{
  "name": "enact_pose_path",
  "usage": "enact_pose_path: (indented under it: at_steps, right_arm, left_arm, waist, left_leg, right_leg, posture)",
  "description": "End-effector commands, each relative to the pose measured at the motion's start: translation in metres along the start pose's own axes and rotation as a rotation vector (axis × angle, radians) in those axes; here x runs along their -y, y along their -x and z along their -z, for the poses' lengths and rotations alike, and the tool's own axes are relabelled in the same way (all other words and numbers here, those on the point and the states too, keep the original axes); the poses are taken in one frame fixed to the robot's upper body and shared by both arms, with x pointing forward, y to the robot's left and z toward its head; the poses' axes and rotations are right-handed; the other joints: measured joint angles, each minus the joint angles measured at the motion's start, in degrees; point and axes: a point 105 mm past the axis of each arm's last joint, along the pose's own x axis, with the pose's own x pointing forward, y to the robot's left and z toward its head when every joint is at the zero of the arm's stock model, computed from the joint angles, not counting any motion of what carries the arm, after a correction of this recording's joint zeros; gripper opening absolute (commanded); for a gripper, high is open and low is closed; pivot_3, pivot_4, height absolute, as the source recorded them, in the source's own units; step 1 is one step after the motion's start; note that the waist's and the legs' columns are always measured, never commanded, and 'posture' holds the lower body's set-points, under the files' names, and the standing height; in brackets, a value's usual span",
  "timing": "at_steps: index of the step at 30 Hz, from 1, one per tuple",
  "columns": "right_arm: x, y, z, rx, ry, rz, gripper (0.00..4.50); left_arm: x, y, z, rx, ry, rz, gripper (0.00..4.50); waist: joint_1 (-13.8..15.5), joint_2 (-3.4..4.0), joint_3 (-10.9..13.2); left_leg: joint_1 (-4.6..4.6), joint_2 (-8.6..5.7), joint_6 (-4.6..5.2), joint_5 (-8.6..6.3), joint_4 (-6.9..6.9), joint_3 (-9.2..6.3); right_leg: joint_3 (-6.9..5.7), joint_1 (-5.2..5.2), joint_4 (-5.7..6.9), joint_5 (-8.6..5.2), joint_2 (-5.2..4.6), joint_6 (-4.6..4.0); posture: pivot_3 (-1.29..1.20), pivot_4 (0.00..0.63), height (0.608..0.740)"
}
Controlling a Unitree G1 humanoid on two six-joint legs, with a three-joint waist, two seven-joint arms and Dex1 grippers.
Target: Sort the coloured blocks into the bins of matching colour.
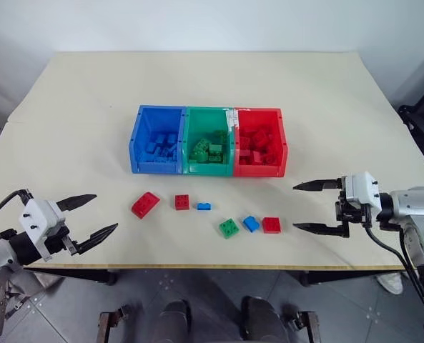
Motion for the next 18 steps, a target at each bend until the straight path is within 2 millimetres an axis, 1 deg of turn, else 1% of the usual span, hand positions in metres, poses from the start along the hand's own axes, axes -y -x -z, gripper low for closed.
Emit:
enact_pose_path:
  at_steps: [1,3,5,7,8,10,11,12,13,15,18]
  right_arm:
    - [-0.005,-0.001,-0.005,0.019,0.027,0.006,4.5]
    - [-0.007,0.005,-0.003,0.007,0.017,0.026,4.5]
    - [-0.008,0.017,-0.001,-0.022,0.012,0.061,4.5]
    - [-0.011,0.028,0.002,-0.058,-0.003,0.073,4.5]
    - [-0.012,0.036,0.005,-0.085,-0.011,0.087,4.5]
    - [-0.016,0.055,0.013,-0.167,-0.026,0.112,4.5]
    - [-0.017,0.06,0.016,-0.198,-0.034,0.116,4.5]
    - [-0.019,0.062,0.019,-0.228,-0.039,0.112,4.5]
    - [-0.02,0.062,0.021,-0.248,-0.038,0.107,4.5]
    - [-0.02,0.054,0.021,-0.256,-0.122,0.097,4.5]
    - [-0.023,0.031,0.011,-0.235,-0.142,0.034,4.5]
  left_arm:
    - [0.003,-0.006,-0.008,0.021,-0.04,0.025,4.36]
    - [0.008,-0.015,-0.014,0.036,-0.041,0.067,4.36]
    - [0.019,-0.027,-0.026,0.065,-0.078,0.147,4.36]
    - [0.027,-0.036,-0.034,0.089,-0.069,0.21,4.36]
    - [0.035,-0.043,-0.041,0.108,-0.075,0.266,4.36]
    - [0.058,-0.062,-0.052,0.141,-0.109,0.405,4.36]
    - [0.068,-0.07,-0.057,0.164,-0.118,0.457,4.36]
    - [0.073,-0.074,-0.06,0.175,-0.119,0.483,4.36]
    - [0.077,-0.078,-0.062,0.183,-0.122,0.498,4.36]
    - [0.081,-0.083,-0.063,0.193,-0.122,0.512,4.36]
    - [0.08,-0.083,-0.059,0.178,-0.119,0.509,4.36]
  waist:
    - [0.03,0.0,0.0]
    - [0.48,0.0,0.0]
    - [1.36,0.0,0.0]
    - [1.75,0.01,0.0]
    - [1.87,0.01,0.0]
    - [2.63,0.02,0.01]
    - [2.86,0.02,0.01]
    - [2.75,0.01,0.0]
    - [2.69,0.01,0.0]
    - [1.89,0.02,0.0]
    - [1.02,0.05,0.01]
  left_leg:
    - [0.0,0.0,0.0,0.0,0.01,0.0]
    - [0.0,0.0,0.0,-0.01,0.01,0.0]
    - [-0.01,-0.01,0.0,-0.02,0.06,0.0]
    - [-0.03,-0.02,0.01,-0.03,0.13,0.0]
    - [-0.02,-0.02,0.01,-0.03,0.15,0.0]
    - [-0.02,-0.02,0.01,-0.03,0.17,0.01]
    - [-0.02,-0.02,0.01,-0.03,0.19,0.01]
    - [-0.02,-0.03,0.02,-0.03,0.24,0.01]
    - [-0.02,-0.02,0.02,-0.04,0.27,0.04]
    - [0.03,0.02,0.0,-0.05,0.25,0.09]
    - [0.1,0.13,-0.04,-0.05,0.15,0.13]
  right_leg:
    - [0.0,0.0,0.0,0.0,0.0,0.0]
    - [0.0,0.0,0.01,0.0,0.0,0.0]
    - [0.0,0.01,0.01,0.0,0.0,0.01]
    - [0.0,0.04,0.02,0.01,0.0,0.02]
    - [0.01,0.04,0.02,0.01,0.0,0.02]
    - [0.01,0.05,0.05,0.01,0.0,0.02]
    - [0.0,0.05,0.04,0.01,0.0,0.02]
    - [0.01,0.09,0.05,0.01,0.0,0.02]
    - [0.01,0.1,0.05,0.03,0.0,0.03]
    - [0.03,0.09,0.06,0.03,0.04,0.02]
    - [0.04,0.06,0.08,0.01,0.14,-0.02]
  posture:
    - [0.0,0.15,0.74]
    - [0.0,0.15,0.74]
    - [0.0,0.15,0.74]
    - [0.0,0.15,0.74]
    - [0.0,0.15,0.74]
    - [0.0,0.15,0.74]
    - [0.0,0.15,0.74]
    - [0.0,0.15,0.74]
    - [0.0,0.15,0.74]
    - [0.0,0.15,0.74]
    - [0.0,0.15,0.74]
